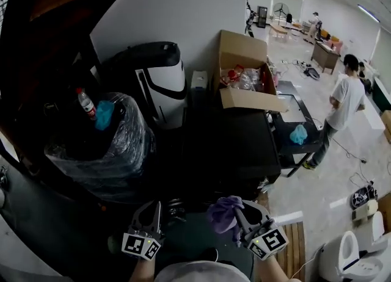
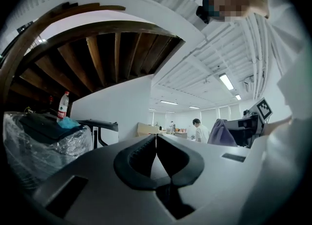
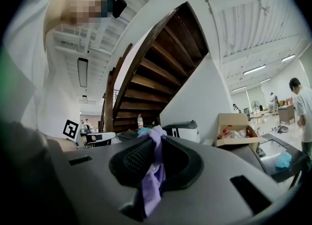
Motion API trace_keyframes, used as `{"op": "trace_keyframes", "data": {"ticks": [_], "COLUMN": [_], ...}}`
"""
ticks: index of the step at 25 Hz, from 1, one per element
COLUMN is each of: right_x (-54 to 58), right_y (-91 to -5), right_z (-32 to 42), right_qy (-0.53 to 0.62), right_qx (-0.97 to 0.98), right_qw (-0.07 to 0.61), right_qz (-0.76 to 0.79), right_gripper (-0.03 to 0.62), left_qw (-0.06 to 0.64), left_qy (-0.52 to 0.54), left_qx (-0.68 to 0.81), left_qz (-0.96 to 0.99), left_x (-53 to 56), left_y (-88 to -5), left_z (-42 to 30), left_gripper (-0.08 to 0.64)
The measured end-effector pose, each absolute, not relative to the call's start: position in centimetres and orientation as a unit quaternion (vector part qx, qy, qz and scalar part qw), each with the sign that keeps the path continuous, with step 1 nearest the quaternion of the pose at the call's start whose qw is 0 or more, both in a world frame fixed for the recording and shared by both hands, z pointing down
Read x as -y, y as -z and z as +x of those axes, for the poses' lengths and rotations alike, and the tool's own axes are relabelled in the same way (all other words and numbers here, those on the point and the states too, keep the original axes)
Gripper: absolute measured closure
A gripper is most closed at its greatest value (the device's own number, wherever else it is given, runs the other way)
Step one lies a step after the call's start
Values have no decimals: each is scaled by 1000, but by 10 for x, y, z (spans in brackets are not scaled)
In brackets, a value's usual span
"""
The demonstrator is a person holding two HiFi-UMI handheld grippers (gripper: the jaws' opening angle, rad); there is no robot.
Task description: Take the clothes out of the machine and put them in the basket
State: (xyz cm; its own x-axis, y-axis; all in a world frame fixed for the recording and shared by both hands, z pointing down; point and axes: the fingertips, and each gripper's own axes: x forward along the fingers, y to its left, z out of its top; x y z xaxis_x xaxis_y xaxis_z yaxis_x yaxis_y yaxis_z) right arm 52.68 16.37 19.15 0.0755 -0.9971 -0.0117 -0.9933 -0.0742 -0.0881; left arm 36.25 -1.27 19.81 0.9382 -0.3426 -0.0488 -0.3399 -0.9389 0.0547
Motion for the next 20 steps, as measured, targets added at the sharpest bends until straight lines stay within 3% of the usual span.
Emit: {"op": "trace_keyframes", "data": {"ticks": [10, 20], "right_x": [-107, -31], "right_y": [-187, -177], "right_z": [456, 317], "right_qy": [49, 47], "right_qx": [-773, -832], "right_qw": [89, 89], "right_qz": [-627, -545], "right_gripper": [555, 555], "left_qw": [14, 13], "left_qy": [26, 32], "left_qx": [287, 372], "left_qz": [957, 928], "left_x": [33, 63], "left_y": [-196, -199], "left_z": [261, 95], "left_gripper": [538, 538]}}
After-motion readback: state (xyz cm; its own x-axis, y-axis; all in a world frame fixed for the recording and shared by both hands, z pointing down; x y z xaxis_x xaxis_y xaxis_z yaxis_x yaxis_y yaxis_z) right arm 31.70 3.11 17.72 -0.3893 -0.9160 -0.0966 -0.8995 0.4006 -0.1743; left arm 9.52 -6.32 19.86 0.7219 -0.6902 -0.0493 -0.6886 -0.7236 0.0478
